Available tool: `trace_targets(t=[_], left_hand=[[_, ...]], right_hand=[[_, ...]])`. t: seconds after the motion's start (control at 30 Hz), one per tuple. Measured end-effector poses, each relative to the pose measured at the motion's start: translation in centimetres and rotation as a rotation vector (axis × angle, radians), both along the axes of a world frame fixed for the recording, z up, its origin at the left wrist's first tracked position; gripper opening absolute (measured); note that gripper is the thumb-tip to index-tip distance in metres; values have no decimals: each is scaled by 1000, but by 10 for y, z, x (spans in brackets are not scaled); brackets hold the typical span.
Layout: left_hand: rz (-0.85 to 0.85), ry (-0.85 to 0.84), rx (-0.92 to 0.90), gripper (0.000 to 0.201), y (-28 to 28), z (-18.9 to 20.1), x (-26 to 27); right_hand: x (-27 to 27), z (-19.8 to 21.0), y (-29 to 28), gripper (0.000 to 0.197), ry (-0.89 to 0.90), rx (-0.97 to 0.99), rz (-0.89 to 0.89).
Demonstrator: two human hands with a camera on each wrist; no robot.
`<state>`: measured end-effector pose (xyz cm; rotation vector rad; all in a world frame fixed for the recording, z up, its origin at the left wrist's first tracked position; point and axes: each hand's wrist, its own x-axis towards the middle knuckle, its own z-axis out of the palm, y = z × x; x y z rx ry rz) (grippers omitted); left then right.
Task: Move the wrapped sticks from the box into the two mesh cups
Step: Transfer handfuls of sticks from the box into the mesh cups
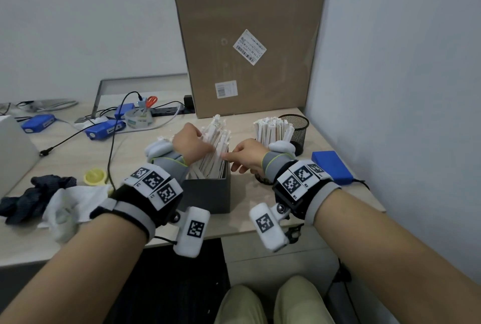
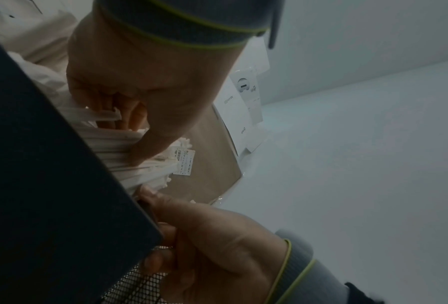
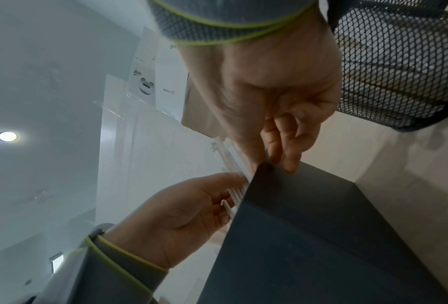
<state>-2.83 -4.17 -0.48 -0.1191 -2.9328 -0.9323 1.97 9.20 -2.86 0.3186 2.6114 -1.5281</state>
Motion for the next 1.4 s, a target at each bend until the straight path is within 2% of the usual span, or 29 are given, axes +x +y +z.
trace_targets(t=[0.1,0.33,0.5,0.6,0.73,0.8,0.87,0.97,1.13,1.3,1.4], left_hand=[[-33,8,-33,34,-5,-1,0],[-103,-63,-214,51,-5,-4,2],[-132,-63,-216,39,-4,-3,2],[-154,-31,-170,15,-8,-3,0],[-152,20,-81,21,-14,-2,-1],[-169,33,-94,26,-15,0,-1],[-170,21,-108,22,-16,4,1],[-196,9,-21,13,-17,8,-1],[-270,-4,175,31,-22,10,-3],[-286,100,289,15,-24,8,-1],[-246,124,374,7,-26,8,2]], right_hand=[[-2,0,0,29,-6,29,-3],[-6,-3,0,30,-32,46,-11],[-4,-2,-1,30,-44,51,-17],[-4,-2,-1,29,-45,53,-15],[-5,-2,0,29,-43,47,-9],[-6,-1,-1,29,-46,55,-3],[-6,0,0,29,-48,62,7],[-7,2,1,28,-58,76,24],[-6,2,1,29,-55,68,32],[-7,2,2,27,-39,81,39],[-9,1,1,32,26,190,44]])
